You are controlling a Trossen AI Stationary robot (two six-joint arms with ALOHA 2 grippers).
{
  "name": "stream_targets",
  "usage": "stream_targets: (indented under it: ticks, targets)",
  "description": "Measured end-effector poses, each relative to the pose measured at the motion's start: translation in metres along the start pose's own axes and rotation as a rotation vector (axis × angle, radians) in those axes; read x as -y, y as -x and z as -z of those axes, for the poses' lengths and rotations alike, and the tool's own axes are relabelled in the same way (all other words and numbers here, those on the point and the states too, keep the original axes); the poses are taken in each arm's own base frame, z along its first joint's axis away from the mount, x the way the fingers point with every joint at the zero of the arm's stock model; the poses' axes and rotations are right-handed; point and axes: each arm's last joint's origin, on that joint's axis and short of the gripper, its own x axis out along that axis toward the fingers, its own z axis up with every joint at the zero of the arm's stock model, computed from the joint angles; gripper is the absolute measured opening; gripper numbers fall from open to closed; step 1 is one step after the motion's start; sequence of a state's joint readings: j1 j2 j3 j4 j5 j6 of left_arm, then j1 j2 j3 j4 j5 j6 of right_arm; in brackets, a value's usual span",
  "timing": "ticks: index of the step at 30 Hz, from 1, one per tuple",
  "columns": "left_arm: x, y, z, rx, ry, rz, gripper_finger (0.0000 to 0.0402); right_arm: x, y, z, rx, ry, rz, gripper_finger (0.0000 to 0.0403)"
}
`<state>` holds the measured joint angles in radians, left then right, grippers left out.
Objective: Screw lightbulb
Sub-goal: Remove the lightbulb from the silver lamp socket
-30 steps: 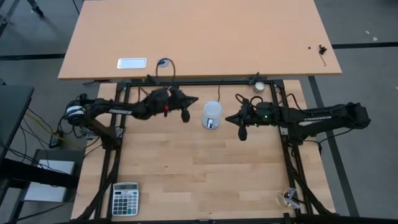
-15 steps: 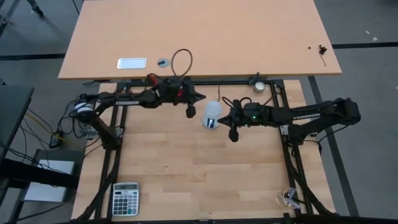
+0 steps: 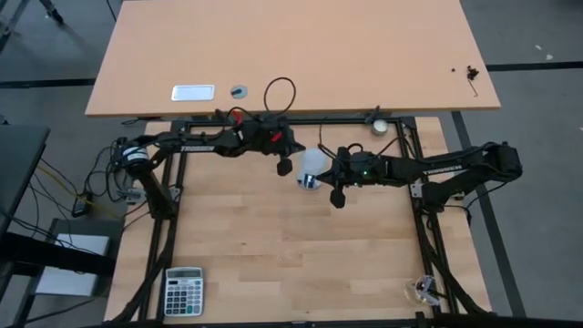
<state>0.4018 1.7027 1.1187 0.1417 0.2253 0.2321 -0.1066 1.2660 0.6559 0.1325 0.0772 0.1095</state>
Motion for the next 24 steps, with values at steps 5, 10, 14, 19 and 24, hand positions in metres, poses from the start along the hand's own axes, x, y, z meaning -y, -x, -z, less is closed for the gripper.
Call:
stream_targets:
  ticks: [5,10,14,19,24]
  targets:
    - [0.007,-0.001,0.0,-0.008,-0.022,0.027,0.0,0.004,-0.001,0.0,-0.005,-0.009,0.017,0.0004]
    - [0.01,-0.001,-0.001,-0.018,-0.031,0.028,0.0,0.008,-0.001,0.001,-0.012,-0.016,0.021,0.0004]
    - [0.011,-0.001,0.001,-0.044,-0.026,0.033,0.0,0.01,-0.001,0.001,-0.014,-0.02,0.029,0.0004]
    - [0.015,-0.001,0.002,-0.064,-0.025,0.044,0.0,0.014,-0.001,0.001,-0.018,-0.026,0.041,0.0004]
    - [0.02,-0.001,0.005,-0.1,-0.023,0.057,0.0,0.017,-0.001,0.001,-0.026,-0.029,0.05,0.0004]
